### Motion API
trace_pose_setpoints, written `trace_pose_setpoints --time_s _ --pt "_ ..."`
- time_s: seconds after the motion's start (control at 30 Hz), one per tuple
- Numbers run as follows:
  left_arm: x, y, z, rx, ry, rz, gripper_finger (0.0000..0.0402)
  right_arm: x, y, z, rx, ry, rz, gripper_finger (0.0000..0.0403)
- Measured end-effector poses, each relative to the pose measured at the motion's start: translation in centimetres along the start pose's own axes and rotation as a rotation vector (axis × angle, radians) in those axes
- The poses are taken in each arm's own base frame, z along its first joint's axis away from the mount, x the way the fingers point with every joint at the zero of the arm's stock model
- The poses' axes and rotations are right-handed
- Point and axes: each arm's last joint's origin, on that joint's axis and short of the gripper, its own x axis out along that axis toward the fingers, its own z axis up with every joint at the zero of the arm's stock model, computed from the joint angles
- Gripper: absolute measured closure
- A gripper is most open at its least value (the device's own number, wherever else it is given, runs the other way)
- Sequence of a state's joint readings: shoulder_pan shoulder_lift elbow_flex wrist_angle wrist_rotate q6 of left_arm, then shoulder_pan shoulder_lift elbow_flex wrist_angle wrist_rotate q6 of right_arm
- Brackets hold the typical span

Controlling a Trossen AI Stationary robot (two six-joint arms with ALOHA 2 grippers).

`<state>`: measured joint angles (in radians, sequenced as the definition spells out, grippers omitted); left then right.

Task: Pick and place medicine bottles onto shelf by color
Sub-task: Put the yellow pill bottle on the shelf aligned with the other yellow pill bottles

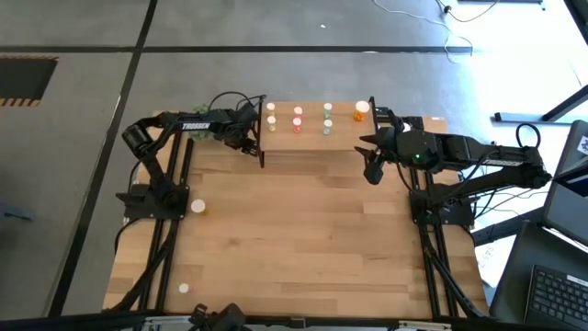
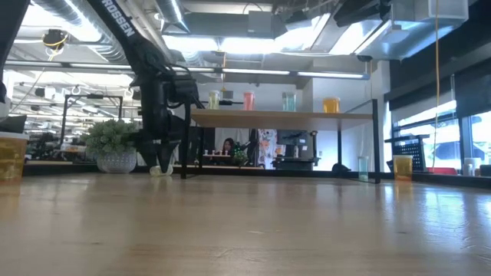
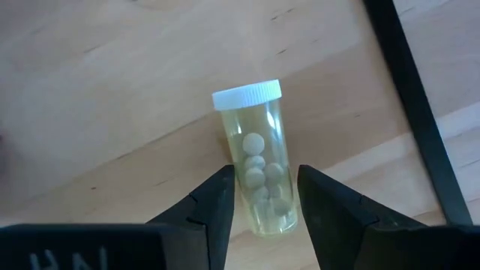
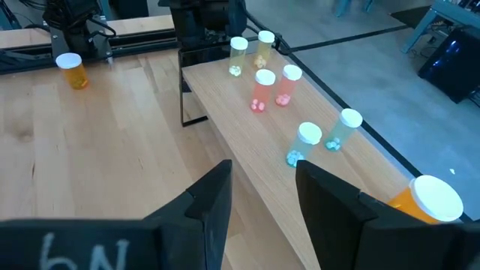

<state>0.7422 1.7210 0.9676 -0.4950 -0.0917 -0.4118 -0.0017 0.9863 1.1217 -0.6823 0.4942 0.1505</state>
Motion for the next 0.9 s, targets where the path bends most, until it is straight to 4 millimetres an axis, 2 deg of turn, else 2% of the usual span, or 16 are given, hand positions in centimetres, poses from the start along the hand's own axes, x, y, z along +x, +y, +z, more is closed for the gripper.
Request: trace_pose_setpoints --time_s 0.33,0.7,0.9 --pt "0.0 0.04 0.02 0.002 -0.003 0.007 0.0261 0.0 0.01 0.0 0.0 0.0 0.0 0.0251" --pt "0.0 0.04 0.02 0.002 -0.003 0.007 0.0304 0.0 0.01 0.0 0.0 0.0 0.0 0.0251" --pt "0.0 0.05 0.03 0.002 -0.005 0.01 0.0308 0.0 0.0 0.0 0.001 0.0 0.0 0.0251"
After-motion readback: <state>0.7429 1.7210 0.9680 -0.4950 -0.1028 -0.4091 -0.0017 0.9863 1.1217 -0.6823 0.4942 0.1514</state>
